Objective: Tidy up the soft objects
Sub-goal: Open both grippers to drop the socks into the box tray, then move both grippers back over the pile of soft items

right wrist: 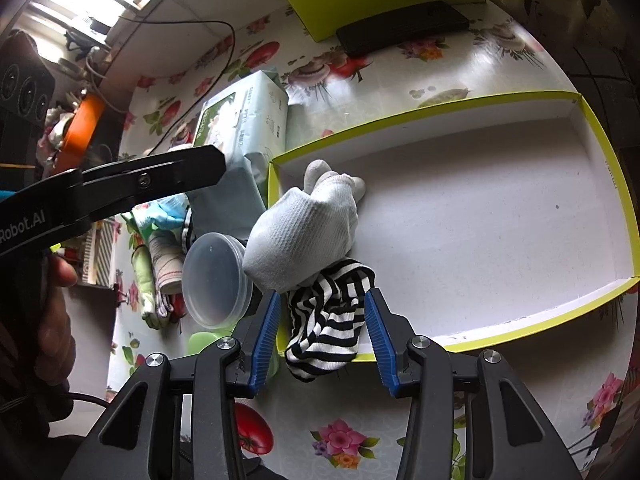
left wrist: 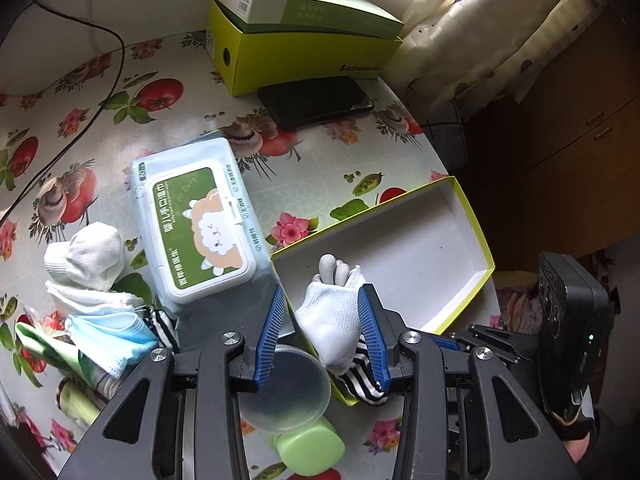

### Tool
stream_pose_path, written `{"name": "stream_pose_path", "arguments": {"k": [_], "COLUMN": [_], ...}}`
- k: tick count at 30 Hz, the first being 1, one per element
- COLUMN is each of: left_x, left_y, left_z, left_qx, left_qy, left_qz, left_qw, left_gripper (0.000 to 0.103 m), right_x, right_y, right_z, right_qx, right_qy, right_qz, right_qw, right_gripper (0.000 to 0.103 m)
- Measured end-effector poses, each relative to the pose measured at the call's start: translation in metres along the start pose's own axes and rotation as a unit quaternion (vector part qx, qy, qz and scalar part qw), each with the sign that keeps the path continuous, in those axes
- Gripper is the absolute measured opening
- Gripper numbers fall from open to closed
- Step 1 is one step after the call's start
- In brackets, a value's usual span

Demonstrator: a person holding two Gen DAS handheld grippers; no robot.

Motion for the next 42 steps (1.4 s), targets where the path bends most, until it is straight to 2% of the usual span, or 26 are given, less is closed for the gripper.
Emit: {"name": "stream_pose_path", "arguments": {"k": [2,3,7,14,21,24,42], "left_x": [-0.010,-0.016,-0.034,-0.055,-0.069,-0.073,-0.097], "left_y": [-0.001,-0.002,-0.007,-0.021,-0.037,-0.044,-0.071], "left_z": [-0.007,-0.011,-0.027,-0.052,-0.070,-0.076,-0.115], "left_qx": [-0.006,-0.009,-0.015,-0.034,-0.048,-0.054,-0.089], "left_qy": [0.004,0.008,0.025,0.047,0.065,0.071,0.089], "left_qz": [0.008,0.013,0.030,0.049,0.059,0.061,0.085], "left_qw": [0.9999,0.9998,0.9991,0.9971,0.9949,0.9942,0.9884], "left_gripper": [0.040,0.040,0.040,0.040,0.040,0.040,0.040], "right_x": [0.005,0.007,0.008,-0.017,-0.035,-0.037,-0.030], "right_y": [0.006,0.009,0.020,0.026,0.021,0.019,0.014], "right_z": [-0.006,-0.007,-0.010,-0.029,-0.060,-0.069,-0.119], "right_qx": [-0.009,-0.011,-0.019,-0.044,-0.086,-0.095,-0.137], "right_qy": [0.001,0.000,-0.008,-0.012,-0.008,-0.014,-0.014], "right_qz": [-0.002,-0.003,0.000,0.014,0.030,0.030,0.010], "right_qw": [1.000,1.000,1.000,0.999,0.996,0.995,0.990], "right_gripper": [0.031,0.030,0.029,0.029,0.033,0.043,0.044]}}
Point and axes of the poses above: each gripper's, at about its wrist camera, not at the fingertips, and x roughly the way its jaws point, z to its right, y to its top, the point moved 10 cm from there along x, roughly the way its jaws point, and after that the axes turned 7 degrees about -x, right-handed, at the moved point
